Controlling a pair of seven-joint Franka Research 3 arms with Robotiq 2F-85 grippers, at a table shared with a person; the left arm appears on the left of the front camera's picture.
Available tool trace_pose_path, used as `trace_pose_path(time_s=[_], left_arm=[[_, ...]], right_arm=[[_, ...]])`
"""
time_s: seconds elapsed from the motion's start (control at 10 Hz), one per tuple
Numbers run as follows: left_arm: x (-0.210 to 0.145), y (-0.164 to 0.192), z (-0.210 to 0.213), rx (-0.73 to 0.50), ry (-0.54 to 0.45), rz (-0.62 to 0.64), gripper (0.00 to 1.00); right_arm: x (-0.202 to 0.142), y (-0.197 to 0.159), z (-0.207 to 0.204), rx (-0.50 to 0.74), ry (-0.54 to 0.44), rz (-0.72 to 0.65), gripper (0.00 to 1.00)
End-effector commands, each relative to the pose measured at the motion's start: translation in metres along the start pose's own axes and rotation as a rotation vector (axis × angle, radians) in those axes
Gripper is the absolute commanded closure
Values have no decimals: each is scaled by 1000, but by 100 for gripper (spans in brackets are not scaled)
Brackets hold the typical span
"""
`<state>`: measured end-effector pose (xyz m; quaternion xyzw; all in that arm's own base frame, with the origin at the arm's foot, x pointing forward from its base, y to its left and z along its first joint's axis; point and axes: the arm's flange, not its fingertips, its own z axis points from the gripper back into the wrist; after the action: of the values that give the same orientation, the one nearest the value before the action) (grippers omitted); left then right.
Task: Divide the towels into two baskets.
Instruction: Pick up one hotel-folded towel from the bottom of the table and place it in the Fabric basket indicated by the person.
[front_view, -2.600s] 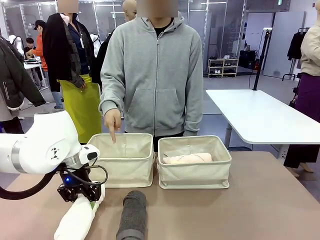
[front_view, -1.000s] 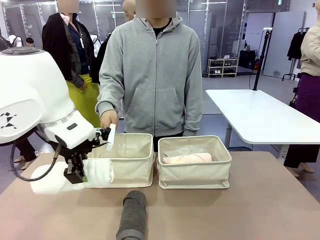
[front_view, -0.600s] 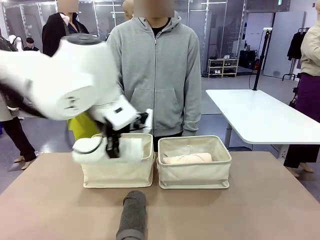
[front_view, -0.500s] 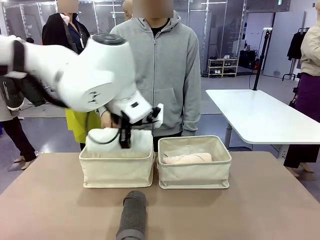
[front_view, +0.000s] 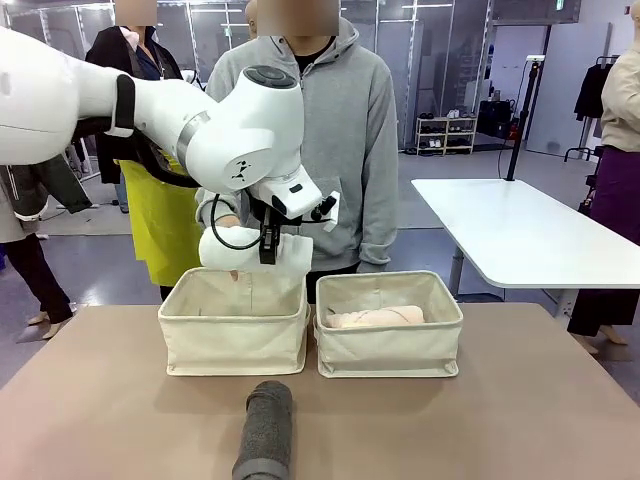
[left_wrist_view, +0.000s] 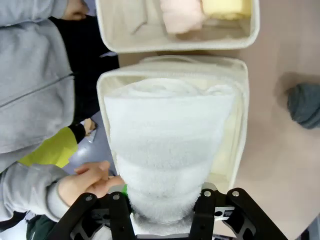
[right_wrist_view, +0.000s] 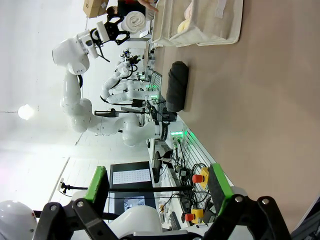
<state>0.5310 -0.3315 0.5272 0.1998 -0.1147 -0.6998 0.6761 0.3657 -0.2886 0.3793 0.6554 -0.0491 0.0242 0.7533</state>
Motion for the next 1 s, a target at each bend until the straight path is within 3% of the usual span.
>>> trace_pose_path(time_s=[0.0, 0.2, 0.8, 0.9], left_arm=[[-9, 21, -14, -75, 11, -28, 63], [-23, 29, -36, -119, -68, -36, 63], [-49, 46, -100, -176, -104, -9, 63], [-52, 47, -105, -175, -93, -19, 45]], right_arm=[[-3, 4, -2, -8, 5, -5, 0], [-3, 4, -2, -8, 5, -5, 0], [-3, 4, -2, -8, 5, -5, 0], [-3, 4, -2, -8, 5, -5, 0]])
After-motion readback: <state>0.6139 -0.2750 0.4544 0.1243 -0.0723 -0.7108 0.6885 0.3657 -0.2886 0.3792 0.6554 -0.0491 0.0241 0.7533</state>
